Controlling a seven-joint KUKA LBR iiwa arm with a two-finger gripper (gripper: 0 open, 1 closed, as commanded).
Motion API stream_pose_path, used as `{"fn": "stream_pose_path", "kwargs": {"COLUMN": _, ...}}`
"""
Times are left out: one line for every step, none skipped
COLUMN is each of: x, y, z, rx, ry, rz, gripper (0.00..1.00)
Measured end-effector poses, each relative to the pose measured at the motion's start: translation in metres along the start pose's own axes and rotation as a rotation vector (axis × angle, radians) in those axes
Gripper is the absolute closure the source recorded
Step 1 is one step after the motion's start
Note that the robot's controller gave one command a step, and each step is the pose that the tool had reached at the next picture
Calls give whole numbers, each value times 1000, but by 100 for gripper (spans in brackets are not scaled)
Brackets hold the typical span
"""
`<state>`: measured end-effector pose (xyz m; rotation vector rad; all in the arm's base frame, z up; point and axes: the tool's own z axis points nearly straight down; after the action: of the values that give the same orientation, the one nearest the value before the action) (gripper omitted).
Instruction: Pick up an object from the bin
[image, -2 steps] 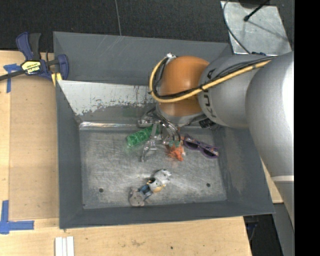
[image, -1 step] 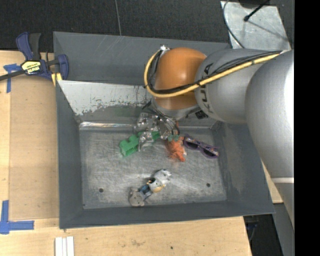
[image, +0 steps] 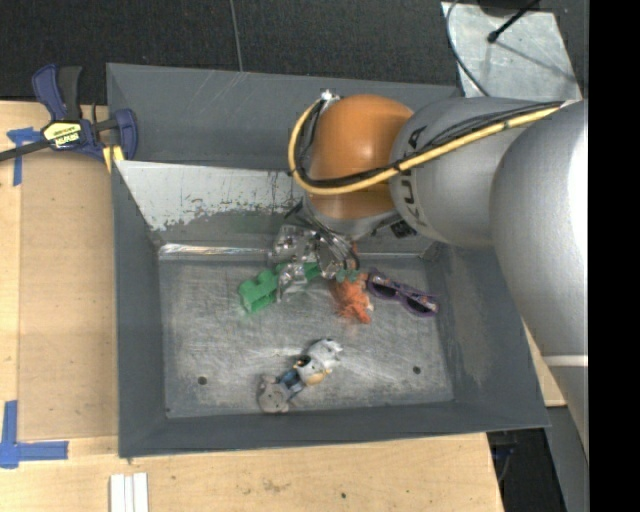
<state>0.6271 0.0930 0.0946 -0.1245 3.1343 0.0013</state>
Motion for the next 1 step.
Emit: {"fn": "stream_pose_path", "kwargs": {"x": 9, "y": 9, "z": 14, "rx": 1, "ry": 0, "rz": 27, "gripper": 100}}
